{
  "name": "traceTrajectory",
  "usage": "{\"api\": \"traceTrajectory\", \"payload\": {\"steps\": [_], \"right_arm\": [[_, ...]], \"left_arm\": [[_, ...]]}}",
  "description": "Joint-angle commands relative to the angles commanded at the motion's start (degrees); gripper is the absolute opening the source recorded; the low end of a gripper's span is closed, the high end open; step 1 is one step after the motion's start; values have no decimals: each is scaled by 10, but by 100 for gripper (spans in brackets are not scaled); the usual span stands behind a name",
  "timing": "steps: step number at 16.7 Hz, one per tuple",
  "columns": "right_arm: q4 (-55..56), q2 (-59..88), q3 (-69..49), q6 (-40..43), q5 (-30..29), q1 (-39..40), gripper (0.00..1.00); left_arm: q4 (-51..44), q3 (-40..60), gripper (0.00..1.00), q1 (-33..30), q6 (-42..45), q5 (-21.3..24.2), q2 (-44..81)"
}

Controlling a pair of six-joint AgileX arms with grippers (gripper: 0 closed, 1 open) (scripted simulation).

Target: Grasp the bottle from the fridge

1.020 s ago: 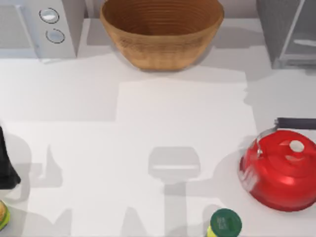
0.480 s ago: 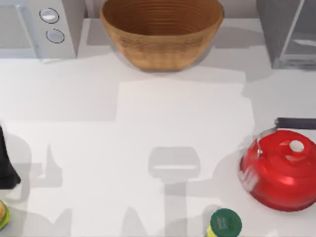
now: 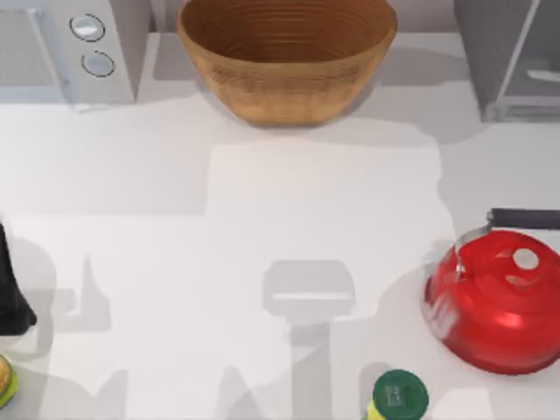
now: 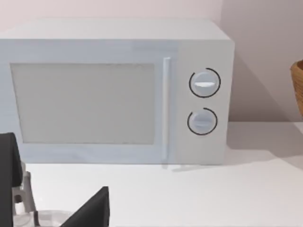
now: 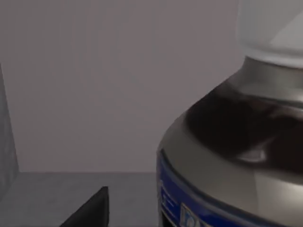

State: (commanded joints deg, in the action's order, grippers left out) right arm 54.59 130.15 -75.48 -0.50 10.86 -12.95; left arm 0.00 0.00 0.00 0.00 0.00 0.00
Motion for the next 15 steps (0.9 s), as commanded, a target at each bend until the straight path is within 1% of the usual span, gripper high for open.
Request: {"api": "traceTrajectory", "payload": {"steps": [3,15], "right_arm": [[0,0,0,0,0,0,100],[0,0,0,0,0,0,10]], "left_arm": [[0,0,100,0,0,0,0],[0,0,100,0,0,0,0]]}}
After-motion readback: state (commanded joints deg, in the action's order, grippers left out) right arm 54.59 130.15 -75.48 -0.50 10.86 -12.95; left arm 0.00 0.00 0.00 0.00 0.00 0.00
